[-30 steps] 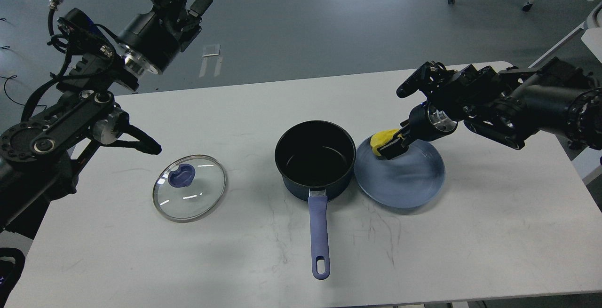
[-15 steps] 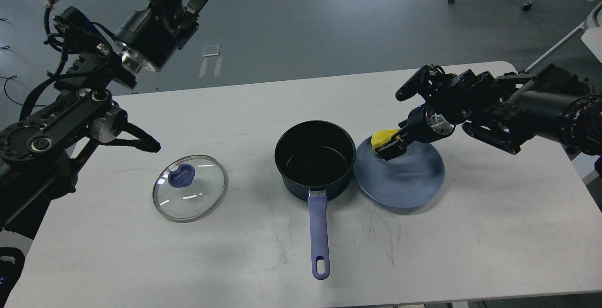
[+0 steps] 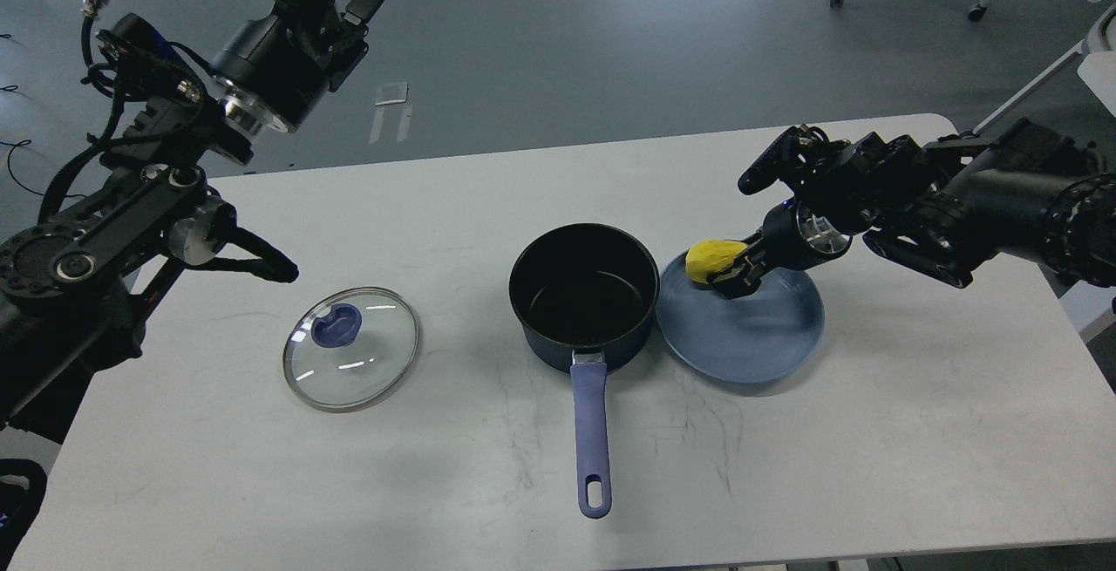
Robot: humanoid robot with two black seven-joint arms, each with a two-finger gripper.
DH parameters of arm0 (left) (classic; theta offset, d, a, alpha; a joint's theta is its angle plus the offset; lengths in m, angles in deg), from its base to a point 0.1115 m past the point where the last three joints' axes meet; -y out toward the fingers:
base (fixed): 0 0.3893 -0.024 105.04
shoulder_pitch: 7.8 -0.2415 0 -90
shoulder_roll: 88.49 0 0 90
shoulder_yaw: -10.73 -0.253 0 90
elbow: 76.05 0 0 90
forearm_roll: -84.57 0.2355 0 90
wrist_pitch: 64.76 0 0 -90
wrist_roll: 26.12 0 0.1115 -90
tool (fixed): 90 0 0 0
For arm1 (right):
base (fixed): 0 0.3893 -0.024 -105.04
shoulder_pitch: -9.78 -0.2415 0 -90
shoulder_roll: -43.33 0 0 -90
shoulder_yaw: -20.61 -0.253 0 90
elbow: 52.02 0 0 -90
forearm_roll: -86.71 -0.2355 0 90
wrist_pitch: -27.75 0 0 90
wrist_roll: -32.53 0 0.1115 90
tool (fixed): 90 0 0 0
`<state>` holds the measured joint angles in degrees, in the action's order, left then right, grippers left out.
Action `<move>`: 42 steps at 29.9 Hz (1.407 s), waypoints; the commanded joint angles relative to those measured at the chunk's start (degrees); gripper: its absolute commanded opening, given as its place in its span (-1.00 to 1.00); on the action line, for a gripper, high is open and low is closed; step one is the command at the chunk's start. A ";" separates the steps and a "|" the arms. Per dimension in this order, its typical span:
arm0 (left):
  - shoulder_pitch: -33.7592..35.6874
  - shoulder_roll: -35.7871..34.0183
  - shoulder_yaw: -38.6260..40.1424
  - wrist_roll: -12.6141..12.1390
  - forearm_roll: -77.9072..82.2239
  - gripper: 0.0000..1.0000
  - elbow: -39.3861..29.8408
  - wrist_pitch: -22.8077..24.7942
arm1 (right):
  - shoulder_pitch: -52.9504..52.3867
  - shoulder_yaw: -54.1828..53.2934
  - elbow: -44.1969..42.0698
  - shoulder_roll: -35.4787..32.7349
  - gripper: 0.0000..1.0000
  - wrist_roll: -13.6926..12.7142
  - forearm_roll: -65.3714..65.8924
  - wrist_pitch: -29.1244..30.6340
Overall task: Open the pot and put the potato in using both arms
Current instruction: 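Lift the potato and carry it over the open saucepan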
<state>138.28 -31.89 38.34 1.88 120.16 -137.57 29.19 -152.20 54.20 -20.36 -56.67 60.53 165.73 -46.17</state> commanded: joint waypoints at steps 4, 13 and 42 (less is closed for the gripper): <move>0.00 0.00 -0.01 0.00 0.00 0.95 0.00 0.00 | -2.11 -0.01 2.27 -0.81 0.00 0.00 -0.01 0.00; 0.09 0.44 -0.01 0.00 0.00 0.95 0.00 0.09 | -7.38 0.25 10.87 -10.55 0.01 0.00 -0.01 0.44; -0.18 1.58 0.08 0.00 -0.09 0.95 0.00 -0.17 | -14.95 0.08 15.46 3.84 0.09 0.00 -12.05 0.79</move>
<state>138.11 -30.48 38.34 1.88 120.10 -137.57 29.05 -168.11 54.07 -3.14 -55.19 60.52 154.69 -45.41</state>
